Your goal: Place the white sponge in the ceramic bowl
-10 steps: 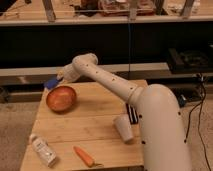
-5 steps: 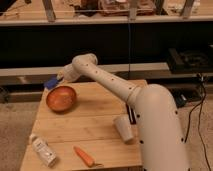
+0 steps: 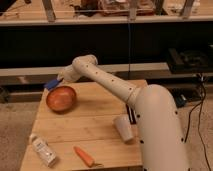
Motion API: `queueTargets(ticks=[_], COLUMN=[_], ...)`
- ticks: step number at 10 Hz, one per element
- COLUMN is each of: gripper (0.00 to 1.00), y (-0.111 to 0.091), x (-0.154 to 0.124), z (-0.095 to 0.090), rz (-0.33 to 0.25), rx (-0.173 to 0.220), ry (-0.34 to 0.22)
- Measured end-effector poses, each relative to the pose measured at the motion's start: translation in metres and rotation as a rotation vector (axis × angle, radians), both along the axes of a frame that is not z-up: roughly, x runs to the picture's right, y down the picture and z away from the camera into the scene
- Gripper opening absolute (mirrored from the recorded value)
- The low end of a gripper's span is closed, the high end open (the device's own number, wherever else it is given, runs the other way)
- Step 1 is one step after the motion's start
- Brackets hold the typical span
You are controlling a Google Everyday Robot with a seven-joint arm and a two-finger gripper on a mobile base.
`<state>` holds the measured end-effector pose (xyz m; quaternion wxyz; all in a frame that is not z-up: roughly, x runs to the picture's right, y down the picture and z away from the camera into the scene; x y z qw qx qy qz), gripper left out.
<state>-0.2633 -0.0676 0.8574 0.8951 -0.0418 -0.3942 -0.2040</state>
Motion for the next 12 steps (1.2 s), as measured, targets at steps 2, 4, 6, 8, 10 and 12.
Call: queueTargets(ticks=[2, 4, 6, 8, 10, 12], gripper=[0.37, 0.39, 0.39, 0.41, 0.57, 0.59], y=[0.0024, 0.0032, 0.0036, 0.0046, 0.0051, 0.0055], x=[-0.0027, 0.0004, -0.001, -0.0025, -0.0003, 0.0002], z=[0.0011, 0.0021, 0.0042, 0.0048, 0.0068, 0.0082], rz=[-0.006, 0.001, -0.003, -0.007, -0.005, -0.006], rx=[-0.001, -0.006, -0.008, -0.009, -0.014, -0.016], ry=[-0.003, -0.001, -0.005, -0.007, -0.007, -0.009])
